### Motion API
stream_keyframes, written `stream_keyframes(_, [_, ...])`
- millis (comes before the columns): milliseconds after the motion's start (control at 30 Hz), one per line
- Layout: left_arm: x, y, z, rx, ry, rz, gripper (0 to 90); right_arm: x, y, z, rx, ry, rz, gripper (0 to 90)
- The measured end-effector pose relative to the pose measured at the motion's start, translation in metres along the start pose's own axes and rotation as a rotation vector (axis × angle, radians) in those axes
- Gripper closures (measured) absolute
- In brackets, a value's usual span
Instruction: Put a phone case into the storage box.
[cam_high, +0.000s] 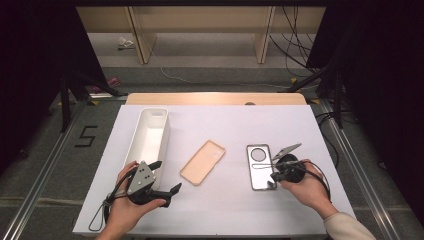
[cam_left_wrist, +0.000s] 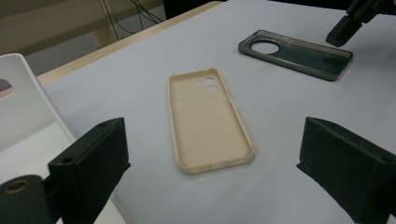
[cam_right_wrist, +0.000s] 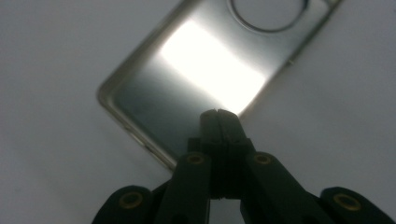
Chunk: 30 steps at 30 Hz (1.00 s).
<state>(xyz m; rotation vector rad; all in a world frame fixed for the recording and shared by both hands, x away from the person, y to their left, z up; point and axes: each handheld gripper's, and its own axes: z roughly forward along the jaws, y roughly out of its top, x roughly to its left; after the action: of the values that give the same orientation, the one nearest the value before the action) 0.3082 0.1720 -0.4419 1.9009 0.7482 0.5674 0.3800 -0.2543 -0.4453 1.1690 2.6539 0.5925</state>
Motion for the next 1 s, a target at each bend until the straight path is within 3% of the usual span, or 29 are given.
stream_keyframes(67, [0.0, 0.0, 0.0, 0.0, 0.0, 0.001, 7.4, -0.007, -0.003, -0.001, 0.015, -0.014, 0.028, 90.0])
stream_keyframes(167, [-0.001, 0.001, 0.001, 0.0, -0.003, 0.004, 7.4, -0.019, -0.013, 0.004, 0.087, -0.02, 0.08, 90.0])
stream_keyframes(467, [0.0, 0.0, 0.001, -0.003, -0.001, 0.001, 7.4, -0.009, -0.01, 0.007, 0.113, -0.002, 0.055, 90.0])
stream_keyframes(800, [0.0, 0.0, 0.001, -0.003, -0.002, 0.0, 7.4, -0.006, -0.009, 0.007, 0.111, 0.013, 0.045, 90.0])
stream_keyframes(900, [0.0, 0.0, 0.001, -0.004, -0.004, 0.003, 7.4, -0.008, -0.009, 0.004, 0.101, -0.004, 0.026, 87.1])
stream_keyframes(933, [0.0, 0.0, 0.001, -0.003, -0.004, 0.003, 7.4, -0.008, -0.007, 0.001, 0.088, -0.033, -0.053, 71.3])
stream_keyframes(967, [0.0, 0.0, 0.001, -0.002, -0.005, 0.002, 7.4, -0.008, -0.007, 0.001, 0.088, -0.033, -0.053, 71.3])
stream_keyframes(1000, [0.0, 0.0, 0.001, -0.003, -0.005, 0.001, 7.4, -0.007, -0.006, 0.0, 0.074, -0.047, -0.106, 65.4])
